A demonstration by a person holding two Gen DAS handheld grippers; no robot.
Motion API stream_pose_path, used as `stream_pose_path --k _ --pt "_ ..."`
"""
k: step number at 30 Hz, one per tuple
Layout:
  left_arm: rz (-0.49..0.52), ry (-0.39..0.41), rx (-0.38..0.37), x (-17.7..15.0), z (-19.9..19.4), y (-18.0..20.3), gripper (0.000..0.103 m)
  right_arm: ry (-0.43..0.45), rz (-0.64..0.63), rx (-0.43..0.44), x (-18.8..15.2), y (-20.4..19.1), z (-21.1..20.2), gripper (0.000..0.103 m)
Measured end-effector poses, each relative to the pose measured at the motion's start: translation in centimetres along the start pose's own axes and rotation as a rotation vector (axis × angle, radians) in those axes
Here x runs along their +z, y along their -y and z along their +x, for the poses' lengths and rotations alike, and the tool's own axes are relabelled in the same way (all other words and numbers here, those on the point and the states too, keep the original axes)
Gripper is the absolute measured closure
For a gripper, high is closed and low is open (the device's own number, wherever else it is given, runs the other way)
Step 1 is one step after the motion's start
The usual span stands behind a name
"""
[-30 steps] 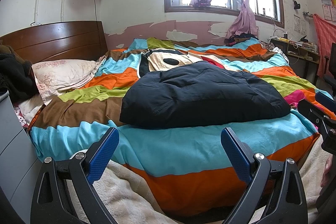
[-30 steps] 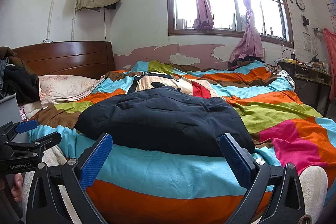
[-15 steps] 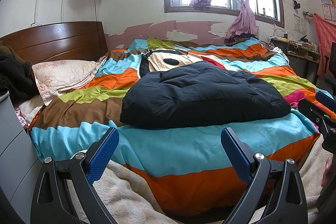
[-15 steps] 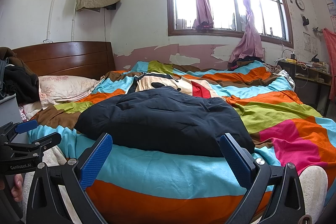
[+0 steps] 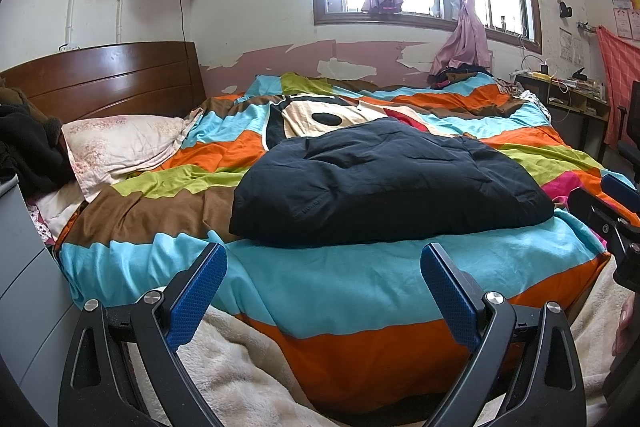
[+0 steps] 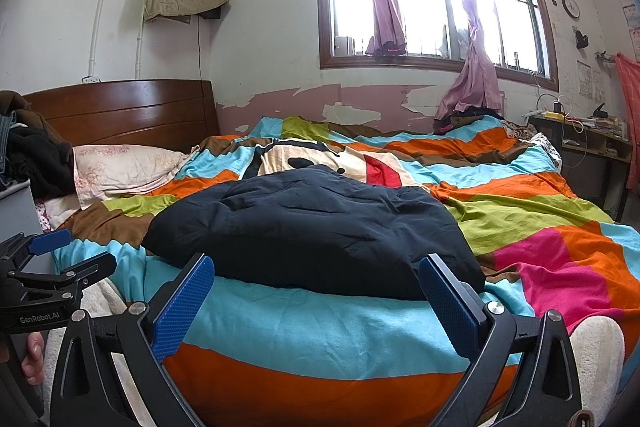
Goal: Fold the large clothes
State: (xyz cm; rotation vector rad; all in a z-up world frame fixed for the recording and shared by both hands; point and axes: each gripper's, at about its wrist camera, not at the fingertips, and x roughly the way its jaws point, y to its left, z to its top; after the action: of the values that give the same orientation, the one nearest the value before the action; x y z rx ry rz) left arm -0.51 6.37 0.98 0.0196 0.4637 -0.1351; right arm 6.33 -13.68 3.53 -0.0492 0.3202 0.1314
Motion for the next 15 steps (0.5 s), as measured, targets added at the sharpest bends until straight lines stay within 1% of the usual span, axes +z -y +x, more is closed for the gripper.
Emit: stream_pose_path --k 15 --pt "0.002 0.000 0.001 -0.06 0.04 0.02 0.008 0.000 0.001 0.000 0.00 0.02 0.00 0.000"
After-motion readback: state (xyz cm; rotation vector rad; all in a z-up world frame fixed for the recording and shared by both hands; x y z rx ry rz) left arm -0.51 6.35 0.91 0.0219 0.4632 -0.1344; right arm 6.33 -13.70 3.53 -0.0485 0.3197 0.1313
